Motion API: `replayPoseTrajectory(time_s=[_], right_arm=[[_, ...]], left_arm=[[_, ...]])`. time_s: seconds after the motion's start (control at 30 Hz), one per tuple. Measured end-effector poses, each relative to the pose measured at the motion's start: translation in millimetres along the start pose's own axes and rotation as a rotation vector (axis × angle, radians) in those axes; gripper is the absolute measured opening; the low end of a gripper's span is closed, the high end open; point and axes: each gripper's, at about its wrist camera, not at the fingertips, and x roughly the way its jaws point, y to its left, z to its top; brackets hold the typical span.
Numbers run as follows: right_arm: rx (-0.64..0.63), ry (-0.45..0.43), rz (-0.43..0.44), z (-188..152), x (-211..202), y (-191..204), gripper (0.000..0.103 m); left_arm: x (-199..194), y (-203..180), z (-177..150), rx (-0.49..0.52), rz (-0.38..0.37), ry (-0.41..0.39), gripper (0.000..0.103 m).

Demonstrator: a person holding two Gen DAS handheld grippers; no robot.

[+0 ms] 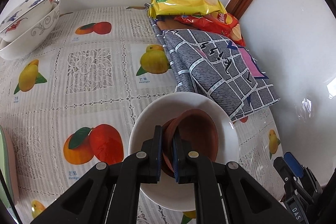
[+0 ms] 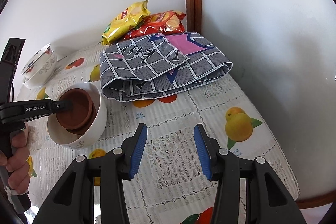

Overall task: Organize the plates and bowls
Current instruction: 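Lower the brown dish in the left gripper into the white bowl and open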

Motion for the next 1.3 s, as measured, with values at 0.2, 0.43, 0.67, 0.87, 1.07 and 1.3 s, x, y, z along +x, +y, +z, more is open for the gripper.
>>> replayPoseTrajectory(time_s=[0.2, 0.43, 0.67, 0.87, 1.07, 1.3], right_arm=[[-0.007, 0.016, 0.019, -3, 3, 9, 0.046], [-0.026, 0.018, 0.031, -4, 2, 19, 0.046], [-0.035, 0.011, 0.051, 0, -2, 30, 0.046], [-0.061, -0.004, 0.101, 10, -5, 45, 0.046], [-0.067, 0.002, 0.135, 23, -2, 61, 0.046], [-0.073, 0.055, 0.151, 24, 15, 73, 0.040]], left_arm=[[-1, -1, -2, 0.020, -0.003, 0.000, 0.011], [-3, -4, -4, 0.056, 0.011, 0.015, 0.012], [-15, -3, -8, 0.070, 0.012, 0.016, 0.012], [-36, 2, -5, 0.084, 0.026, -0.028, 0.021], [-42, 17, -4, 0.073, 0.058, -0.033, 0.021], [-31, 26, -9, 0.054, 0.061, 0.002, 0.021]])
